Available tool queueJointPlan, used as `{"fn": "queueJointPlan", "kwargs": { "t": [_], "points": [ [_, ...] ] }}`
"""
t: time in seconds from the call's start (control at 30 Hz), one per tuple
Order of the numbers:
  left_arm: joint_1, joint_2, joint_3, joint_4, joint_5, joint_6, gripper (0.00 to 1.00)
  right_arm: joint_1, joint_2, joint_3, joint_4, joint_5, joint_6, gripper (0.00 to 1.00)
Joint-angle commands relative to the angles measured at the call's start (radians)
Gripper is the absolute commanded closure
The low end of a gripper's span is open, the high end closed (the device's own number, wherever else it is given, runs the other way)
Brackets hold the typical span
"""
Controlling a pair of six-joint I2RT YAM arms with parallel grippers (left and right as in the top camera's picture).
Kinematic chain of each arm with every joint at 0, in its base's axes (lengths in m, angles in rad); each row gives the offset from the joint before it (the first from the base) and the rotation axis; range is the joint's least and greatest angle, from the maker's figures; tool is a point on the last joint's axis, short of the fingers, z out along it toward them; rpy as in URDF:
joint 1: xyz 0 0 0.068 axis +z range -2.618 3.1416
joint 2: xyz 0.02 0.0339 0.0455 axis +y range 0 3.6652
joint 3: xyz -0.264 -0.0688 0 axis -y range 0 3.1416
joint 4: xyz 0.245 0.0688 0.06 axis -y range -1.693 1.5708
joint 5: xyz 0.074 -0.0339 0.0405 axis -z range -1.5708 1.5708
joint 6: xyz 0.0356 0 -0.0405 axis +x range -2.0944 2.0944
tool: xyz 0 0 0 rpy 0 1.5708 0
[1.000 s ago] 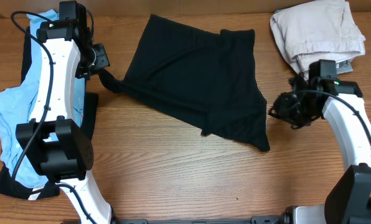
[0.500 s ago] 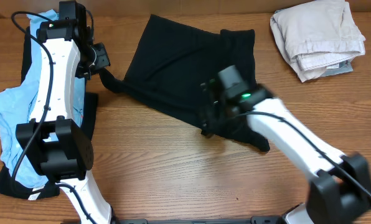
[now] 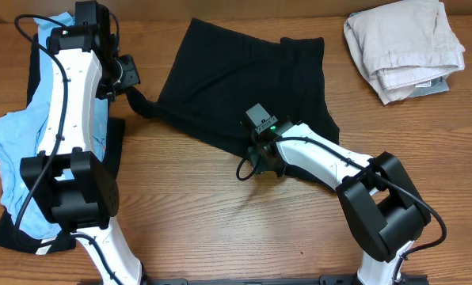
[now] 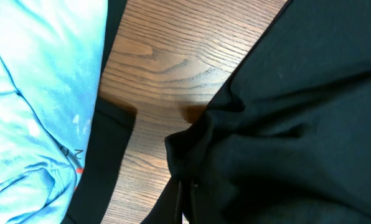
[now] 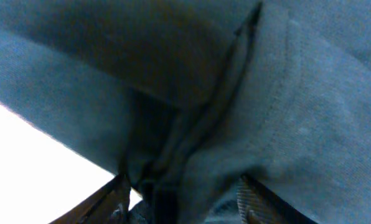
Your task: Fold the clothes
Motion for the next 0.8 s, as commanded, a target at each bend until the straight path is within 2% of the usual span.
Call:
{"fn": "queueJointPlan", "kwargs": {
  "t": [0.0, 0.23, 0.4, 0.47, 0.53, 0.77],
  "points": [
    [-0.007, -0.017, -0.002, 0.003, 0.003, 0.012, 0.96, -0.001, -0.005, 0.013, -0.023, 0.085, 0.077, 0.47],
    [-0.006, -0.017, -0.002, 0.003, 0.003, 0.013, 0.96, -0.023, -0.021, 0.016, -0.097, 0.104, 0.151, 0.55],
    [-0.006, -0.017, -0.002, 0.003, 0.003, 0.014, 0.96, -0.04, -0.067, 0.016, -0.11, 0.103, 0.153, 0.7],
    [-0.006, -0.017, -0.002, 0.003, 0.003, 0.014, 0.96, -0.047, -0.08, 0.016, -0.111, 0.103, 0.153, 0.79],
    [-0.006, -0.017, -0.002, 0.003, 0.003, 0.015, 0.96, -0.056, -0.088, 0.017, -0.117, 0.103, 0.154, 0.96],
    [-0.005, -0.022, 0.067, -0.034, 0.006, 0.015, 0.96, -0.131, -0.155, 0.114, -0.238, 0.107, 0.179, 0.96]
  ]
}}
